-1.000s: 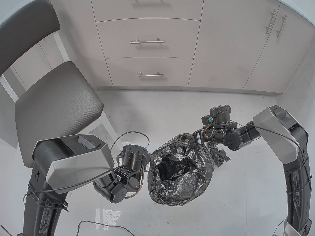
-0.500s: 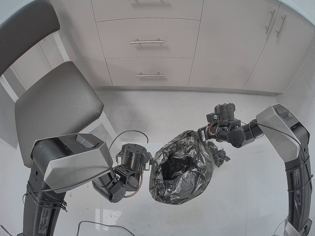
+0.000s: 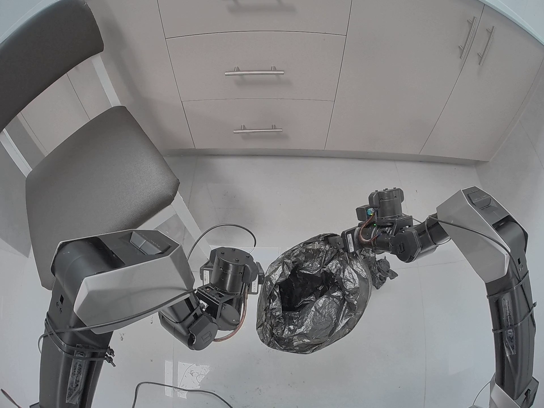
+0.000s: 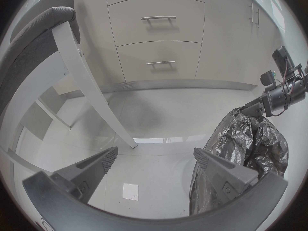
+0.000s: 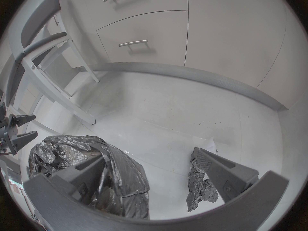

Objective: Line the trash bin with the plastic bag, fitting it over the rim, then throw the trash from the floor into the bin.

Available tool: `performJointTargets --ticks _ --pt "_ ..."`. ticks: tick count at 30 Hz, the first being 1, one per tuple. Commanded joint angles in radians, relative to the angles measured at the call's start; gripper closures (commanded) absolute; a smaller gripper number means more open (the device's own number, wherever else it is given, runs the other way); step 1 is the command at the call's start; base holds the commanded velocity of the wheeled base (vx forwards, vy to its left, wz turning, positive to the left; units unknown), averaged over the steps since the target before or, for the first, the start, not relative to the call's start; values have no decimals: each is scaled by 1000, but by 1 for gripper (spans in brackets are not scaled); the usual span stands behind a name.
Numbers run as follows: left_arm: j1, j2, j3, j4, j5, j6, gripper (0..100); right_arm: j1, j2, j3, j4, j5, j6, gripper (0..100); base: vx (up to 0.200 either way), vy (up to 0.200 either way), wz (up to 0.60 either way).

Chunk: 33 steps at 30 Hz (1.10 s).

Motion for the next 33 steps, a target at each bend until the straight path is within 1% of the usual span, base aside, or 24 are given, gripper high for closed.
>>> performJointTargets --ticks 1,5,8,10,11,14,17,19,20,22,24,25,26,28,30,33 --pt "0 -1 1 0 1 -1 0 2 14 0 0 0 -1 0 0 0 0" --pt "1 -7 4 0 1 -3 0 2 5 0 1 -1 4 0 0 0 0" --pt "1 -15 4 0 1 -3 0 3 -61 25 14 -7 39 0 0 0 0" --pt "0 -17 5 0 1 -3 0 3 -81 37 15 -6 44 0 0 0 0" --pt "0 -24 7 0 1 -3 0 5 -130 71 21 2 50 0 0 0 0" --pt "-3 -35 16 0 1 -4 0 9 -193 132 23 3 50 0 0 0 0" --pt "-10 -56 25 3 1 -27 0 14 -254 212 20 5 53 0 0 0 0" --pt "-14 -69 36 1 1 -32 0 20 -284 263 17 12 62 0 0 0 0" --pt "-23 -84 56 0 1 -37 0 31 -310 324 9 25 81 0 0 0 0" --pt "-36 -102 76 1 -1 -55 0 43 -339 415 -19 54 104 0 0 0 0" --pt "-45 -112 82 1 -1 -67 0 51 -343 490 -80 57 116 0 0 0 0" --pt "-45 -112 84 1 -1 -67 0 52 -343 494 -86 57 117 0 0 0 0" --pt "-46 -115 88 0 -1 -69 0 54 -336 548 -157 55 127 0 0 0 0" --pt "-46 -115 93 0 -1 -70 0 54 -311 602 -241 55 133 0 0 0 0" --pt "-46 -116 97 0 -1 -80 0 54 -280 634 -299 52 136 0 0 0 0" --pt "-46 -116 104 0 -1 -83 0 46 -247 642 -315 51 137 0 0 0 0"
